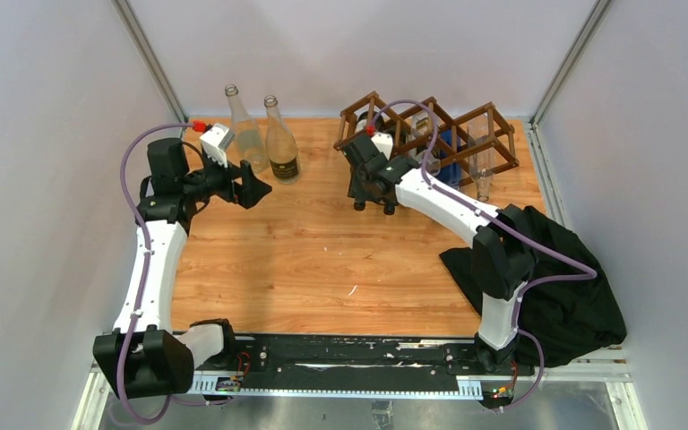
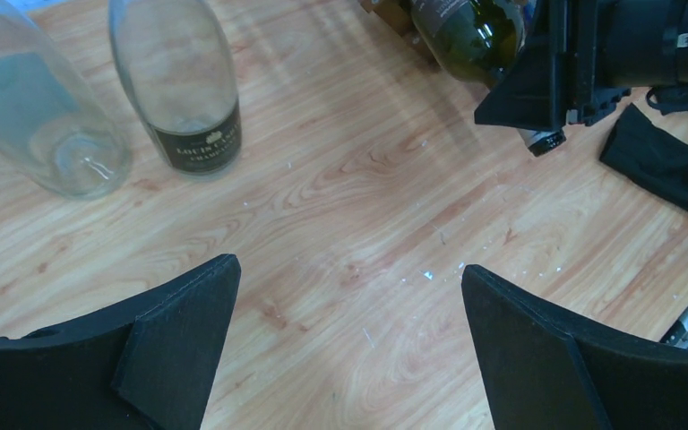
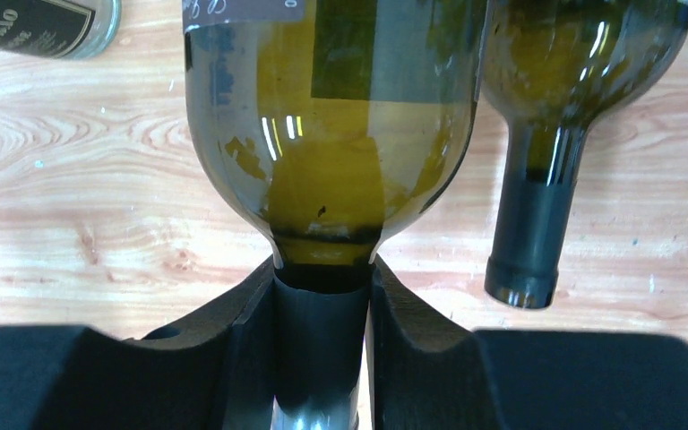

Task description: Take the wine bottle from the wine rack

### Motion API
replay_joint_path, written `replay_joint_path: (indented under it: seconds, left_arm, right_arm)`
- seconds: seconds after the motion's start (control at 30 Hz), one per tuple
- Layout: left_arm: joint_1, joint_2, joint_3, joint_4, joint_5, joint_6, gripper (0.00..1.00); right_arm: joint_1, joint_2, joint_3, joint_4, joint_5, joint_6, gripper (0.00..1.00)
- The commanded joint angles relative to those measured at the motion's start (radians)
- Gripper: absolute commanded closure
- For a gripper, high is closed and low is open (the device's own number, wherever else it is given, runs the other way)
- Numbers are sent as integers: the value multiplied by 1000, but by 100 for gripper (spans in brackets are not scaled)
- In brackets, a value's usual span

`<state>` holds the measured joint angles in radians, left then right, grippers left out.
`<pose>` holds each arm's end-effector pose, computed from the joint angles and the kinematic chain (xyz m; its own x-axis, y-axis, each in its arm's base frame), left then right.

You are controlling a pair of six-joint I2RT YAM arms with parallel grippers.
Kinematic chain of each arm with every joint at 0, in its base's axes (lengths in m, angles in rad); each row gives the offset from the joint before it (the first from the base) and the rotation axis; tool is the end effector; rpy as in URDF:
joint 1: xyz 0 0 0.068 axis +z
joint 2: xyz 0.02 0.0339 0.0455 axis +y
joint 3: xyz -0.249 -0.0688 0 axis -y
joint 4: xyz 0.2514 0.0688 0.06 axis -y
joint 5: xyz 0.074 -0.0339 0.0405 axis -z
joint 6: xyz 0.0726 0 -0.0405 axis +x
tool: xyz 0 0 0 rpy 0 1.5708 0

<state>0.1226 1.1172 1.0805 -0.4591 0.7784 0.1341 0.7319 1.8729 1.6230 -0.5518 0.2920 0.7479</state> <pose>0.2790 -0.0170 0.3283 -0.3976 0.0469 -0.9164 0.5843 0.7830 -0.2134 0.3505 0.2867 0.2441 -0.7258 0.2235 -0.6505 0.0035 0.9470 0.3214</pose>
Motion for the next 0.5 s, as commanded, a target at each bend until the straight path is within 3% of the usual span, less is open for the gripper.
replay_joint_path:
  seconds: [0.0,0.47]
  left_arm:
    - [-30,-25,-38,22,4,21,0]
    - [-64,-45,-76,-2,-24,79,0]
  right_arm:
    - [47,-93,-77,69,-16,63,100]
    - [156,-405,-413,151,25,132,100]
